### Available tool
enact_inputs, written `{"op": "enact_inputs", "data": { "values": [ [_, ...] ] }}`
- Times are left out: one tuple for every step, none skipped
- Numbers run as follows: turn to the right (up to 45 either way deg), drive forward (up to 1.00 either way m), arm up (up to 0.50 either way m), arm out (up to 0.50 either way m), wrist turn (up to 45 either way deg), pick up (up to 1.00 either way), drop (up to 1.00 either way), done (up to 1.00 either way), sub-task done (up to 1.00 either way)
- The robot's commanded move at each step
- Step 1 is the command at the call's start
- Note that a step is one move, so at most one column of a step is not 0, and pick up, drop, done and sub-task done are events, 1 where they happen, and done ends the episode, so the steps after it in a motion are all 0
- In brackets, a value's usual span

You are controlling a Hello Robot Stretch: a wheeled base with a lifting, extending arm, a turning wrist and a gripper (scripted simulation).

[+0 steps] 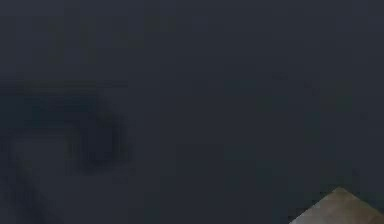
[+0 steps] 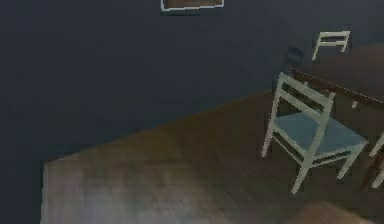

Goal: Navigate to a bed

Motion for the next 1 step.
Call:
{"op": "enact_inputs", "data": {
  "values": [
    [45.0,0.0,0.0,0.0,0.0,0.0,0.0,0.0,0.0]
  ]
}}
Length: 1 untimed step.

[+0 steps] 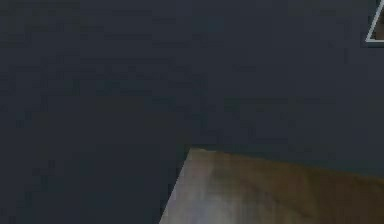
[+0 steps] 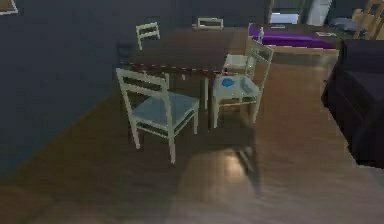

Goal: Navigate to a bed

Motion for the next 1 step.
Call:
{"op": "enact_inputs", "data": {
  "values": [
    [45.0,0.0,0.0,0.0,0.0,0.0,0.0,0.0,0.0]
  ]
}}
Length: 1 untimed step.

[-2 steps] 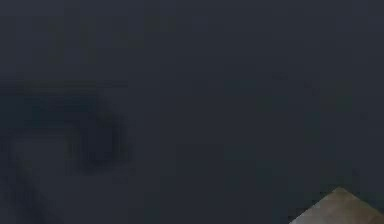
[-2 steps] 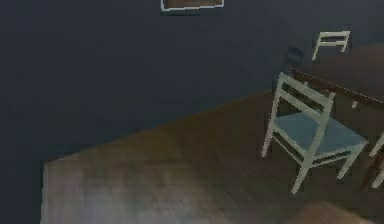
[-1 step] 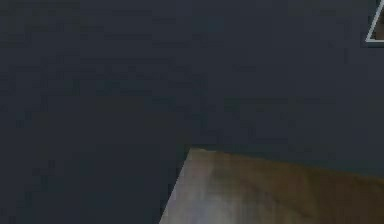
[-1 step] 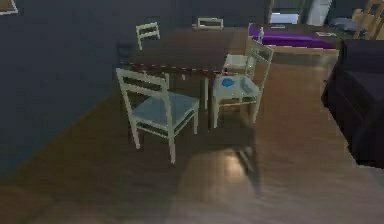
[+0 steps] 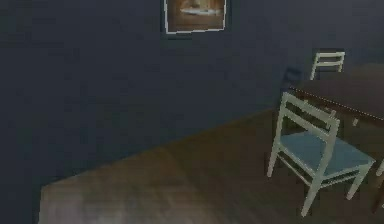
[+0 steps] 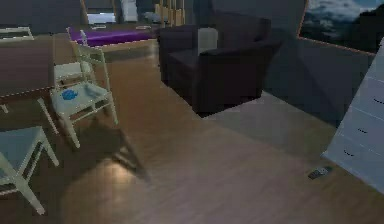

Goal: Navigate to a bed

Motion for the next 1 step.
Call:
{"op": "enact_inputs", "data": {
  "values": [
    [45.0,0.0,0.0,0.0,0.0,0.0,0.0,0.0,0.0]
  ]
}}
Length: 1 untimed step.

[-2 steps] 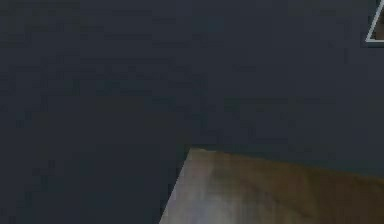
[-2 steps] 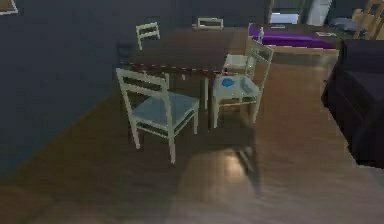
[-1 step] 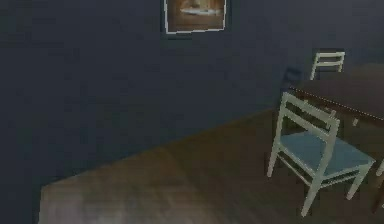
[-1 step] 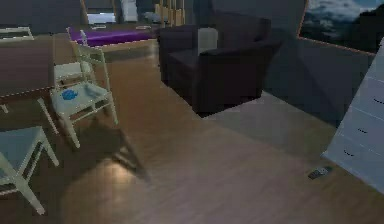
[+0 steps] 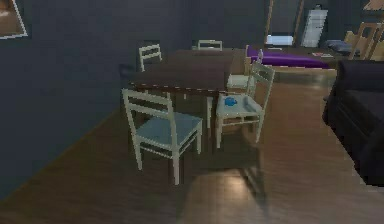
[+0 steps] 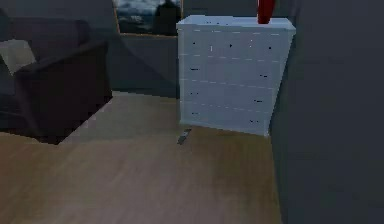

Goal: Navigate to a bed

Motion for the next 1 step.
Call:
{"op": "enact_inputs", "data": {
  "values": [
    [33.0,0.0,0.0,0.0,0.0,0.0,0.0,0.0,0.0]
  ]
}}
